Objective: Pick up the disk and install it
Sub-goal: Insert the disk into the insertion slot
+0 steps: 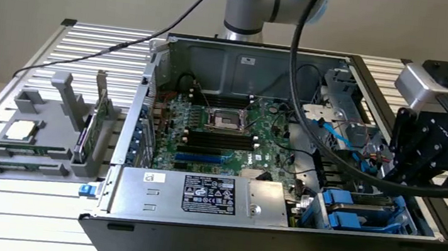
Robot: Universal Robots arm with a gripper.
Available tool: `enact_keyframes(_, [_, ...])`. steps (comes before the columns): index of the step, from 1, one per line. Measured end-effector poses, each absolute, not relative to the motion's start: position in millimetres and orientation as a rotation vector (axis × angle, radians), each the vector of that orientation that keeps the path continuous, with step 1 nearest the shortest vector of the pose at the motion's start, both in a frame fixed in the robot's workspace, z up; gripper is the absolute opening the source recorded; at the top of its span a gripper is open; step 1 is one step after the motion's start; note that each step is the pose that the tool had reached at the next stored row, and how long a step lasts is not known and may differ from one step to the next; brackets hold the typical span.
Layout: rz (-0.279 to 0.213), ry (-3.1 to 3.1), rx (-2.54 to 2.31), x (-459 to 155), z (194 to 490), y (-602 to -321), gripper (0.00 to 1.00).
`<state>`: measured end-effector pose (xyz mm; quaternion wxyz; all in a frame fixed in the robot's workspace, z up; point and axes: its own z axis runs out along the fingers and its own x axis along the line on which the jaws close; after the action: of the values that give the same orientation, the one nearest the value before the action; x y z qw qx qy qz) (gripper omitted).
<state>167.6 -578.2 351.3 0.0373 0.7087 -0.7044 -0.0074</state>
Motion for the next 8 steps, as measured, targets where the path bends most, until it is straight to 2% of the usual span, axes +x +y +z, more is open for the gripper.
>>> enact_keyframes(8, [-0.020,-2.163,2.177,146.9,356.1,-578.3,0.20])
